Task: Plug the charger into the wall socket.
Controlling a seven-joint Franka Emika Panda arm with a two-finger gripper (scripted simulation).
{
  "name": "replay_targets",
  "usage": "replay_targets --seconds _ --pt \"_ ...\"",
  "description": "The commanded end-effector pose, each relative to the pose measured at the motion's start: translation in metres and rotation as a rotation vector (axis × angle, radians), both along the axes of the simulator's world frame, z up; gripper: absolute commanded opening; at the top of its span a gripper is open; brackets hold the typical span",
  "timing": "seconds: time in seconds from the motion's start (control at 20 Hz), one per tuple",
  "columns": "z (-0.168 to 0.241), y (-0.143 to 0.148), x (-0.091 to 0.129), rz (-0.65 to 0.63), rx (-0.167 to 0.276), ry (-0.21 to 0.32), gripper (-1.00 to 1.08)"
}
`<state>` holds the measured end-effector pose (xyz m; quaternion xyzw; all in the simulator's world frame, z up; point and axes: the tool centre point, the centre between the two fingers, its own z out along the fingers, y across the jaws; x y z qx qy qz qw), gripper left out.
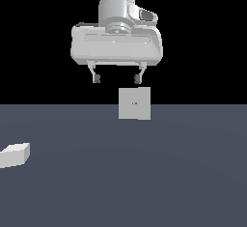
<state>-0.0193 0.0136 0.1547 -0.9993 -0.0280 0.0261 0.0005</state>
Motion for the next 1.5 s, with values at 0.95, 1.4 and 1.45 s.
replay_targets --seconds 0.95,1.4,1.45 --pt "-0.032 0.066 -0.021 0.145 0.027 -0.101 1.0" --pt "-0.063 0.125 -0.045 0.279 0.052 -0.194 1.0" --pt "-0.066 0.13 -0.047 0.292 0.055 -0.203 1.0"
